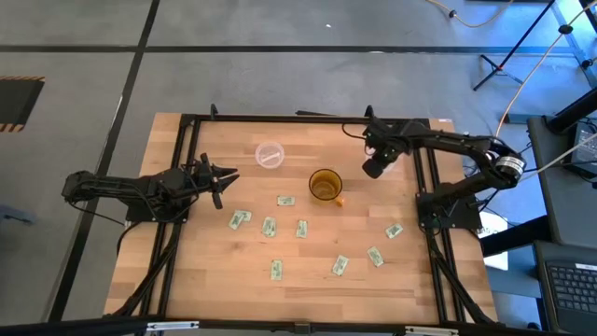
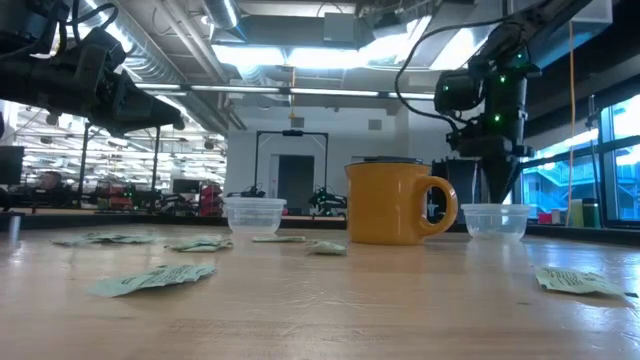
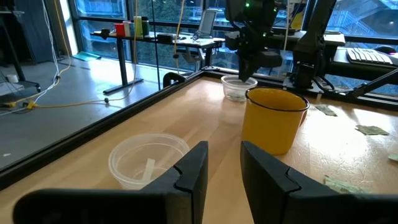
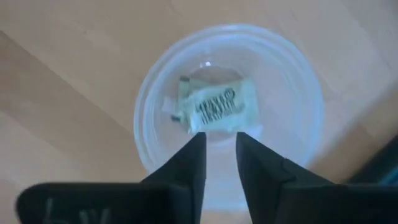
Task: Pick and place Stevia / Truvia into bins
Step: Put the white stevia packet into the right transparent container
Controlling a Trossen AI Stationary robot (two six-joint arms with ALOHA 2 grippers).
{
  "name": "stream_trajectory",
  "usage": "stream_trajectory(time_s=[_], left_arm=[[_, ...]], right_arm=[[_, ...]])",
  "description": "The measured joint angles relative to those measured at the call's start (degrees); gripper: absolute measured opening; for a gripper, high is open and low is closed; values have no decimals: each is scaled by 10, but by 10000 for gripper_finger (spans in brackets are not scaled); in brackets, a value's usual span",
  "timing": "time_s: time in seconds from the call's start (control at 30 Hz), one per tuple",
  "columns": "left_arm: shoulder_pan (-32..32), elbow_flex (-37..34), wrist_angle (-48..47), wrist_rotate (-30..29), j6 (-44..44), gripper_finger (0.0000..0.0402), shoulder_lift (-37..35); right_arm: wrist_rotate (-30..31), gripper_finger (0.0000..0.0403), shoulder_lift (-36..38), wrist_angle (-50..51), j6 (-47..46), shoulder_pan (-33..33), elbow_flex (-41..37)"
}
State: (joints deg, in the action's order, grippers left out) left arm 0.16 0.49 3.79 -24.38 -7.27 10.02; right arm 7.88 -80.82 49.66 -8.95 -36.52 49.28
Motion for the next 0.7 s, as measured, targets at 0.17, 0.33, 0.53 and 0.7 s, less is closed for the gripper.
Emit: stream_trajectory(time_s=[0.17, 0.33, 0.53, 0.7], left_arm=[[0, 0, 0, 0, 0, 88, 0], [0, 0, 0, 0, 0, 88, 0], [0, 0, 0, 0, 0, 88, 0], [0, 0, 0, 0, 0, 88, 0]], right_arm=[[-38, 103, 25, 96, -39, 33, 34], [-111, 103, 71, 164, -150, 106, 25], [-112, 103, 101, 190, -270, 243, 2], [-111, 103, 102, 187, -368, 365, -10]])
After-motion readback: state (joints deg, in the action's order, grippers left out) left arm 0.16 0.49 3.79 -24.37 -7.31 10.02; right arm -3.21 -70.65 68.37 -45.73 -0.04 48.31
